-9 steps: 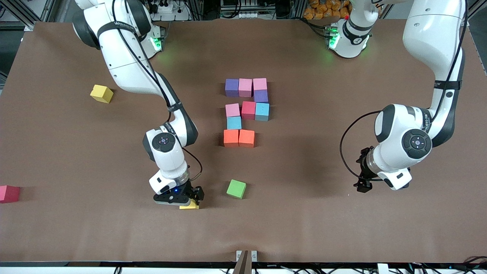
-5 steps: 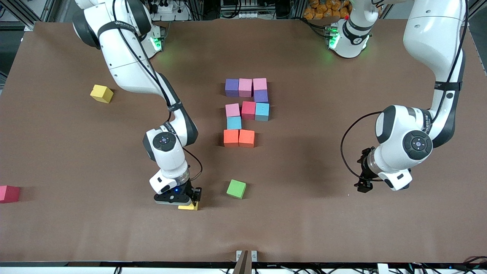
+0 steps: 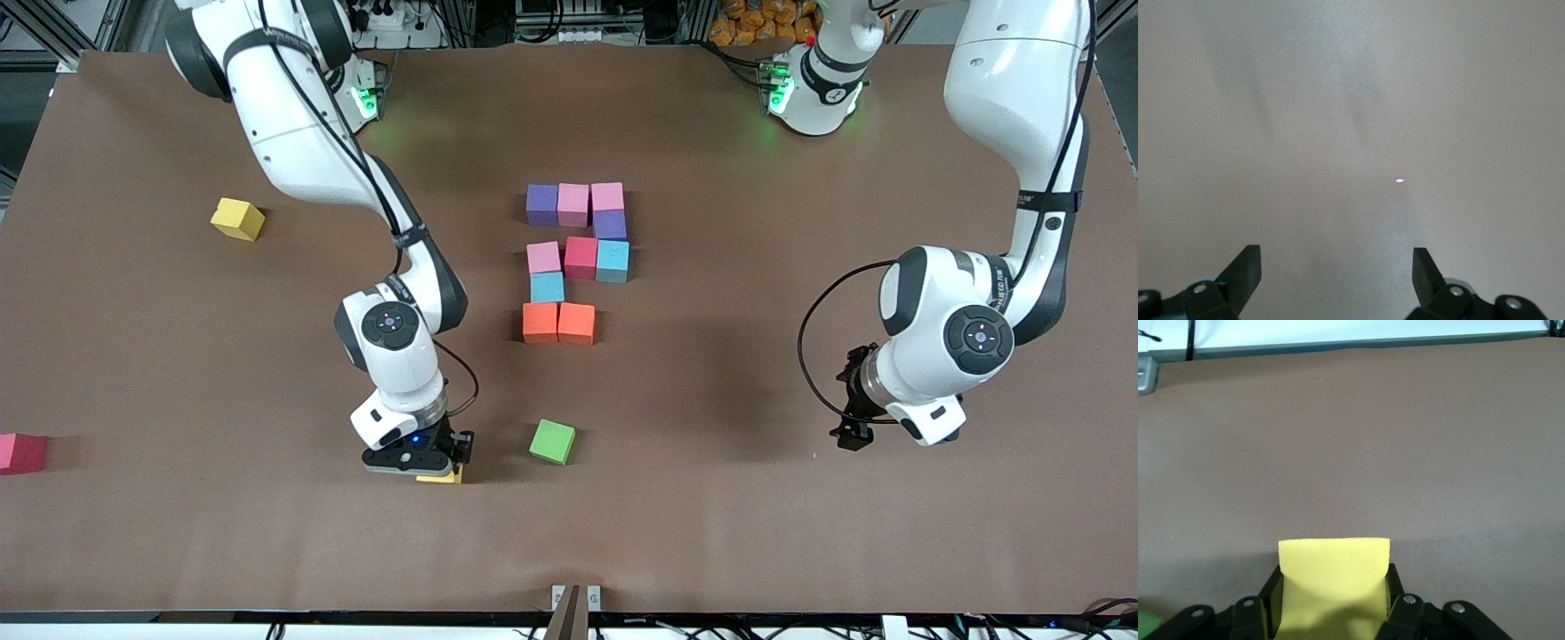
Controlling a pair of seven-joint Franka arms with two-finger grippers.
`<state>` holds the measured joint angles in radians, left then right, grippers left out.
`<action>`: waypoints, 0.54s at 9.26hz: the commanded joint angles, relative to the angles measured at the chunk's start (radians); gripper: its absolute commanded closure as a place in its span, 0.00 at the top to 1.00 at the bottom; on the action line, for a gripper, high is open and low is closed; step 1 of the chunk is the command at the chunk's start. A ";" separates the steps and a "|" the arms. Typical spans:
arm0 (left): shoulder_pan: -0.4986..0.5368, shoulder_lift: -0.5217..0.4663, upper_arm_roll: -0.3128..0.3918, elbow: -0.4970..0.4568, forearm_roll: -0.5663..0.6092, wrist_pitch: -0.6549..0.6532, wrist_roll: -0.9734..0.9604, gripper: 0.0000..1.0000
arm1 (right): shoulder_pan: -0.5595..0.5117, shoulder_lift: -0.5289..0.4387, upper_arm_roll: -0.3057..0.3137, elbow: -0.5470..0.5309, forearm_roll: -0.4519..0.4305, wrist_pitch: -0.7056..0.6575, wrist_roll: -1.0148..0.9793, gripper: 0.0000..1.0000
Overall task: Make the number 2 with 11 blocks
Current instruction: 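Lift the yellow cube with the right gripper, then carry the yellow cube to the formation with the right gripper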
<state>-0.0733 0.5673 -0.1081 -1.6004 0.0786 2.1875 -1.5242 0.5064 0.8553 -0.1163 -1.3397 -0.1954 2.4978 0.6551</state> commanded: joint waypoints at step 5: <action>-0.005 -0.001 -0.002 0.007 0.020 -0.014 -0.007 1.00 | 0.015 -0.203 0.246 -0.015 -0.013 -0.367 -0.026 0.00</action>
<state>-0.0760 0.5686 -0.1085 -1.5992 0.0786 2.1875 -1.5242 0.5290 0.6926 0.0746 -1.3280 -0.1955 2.1630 0.6373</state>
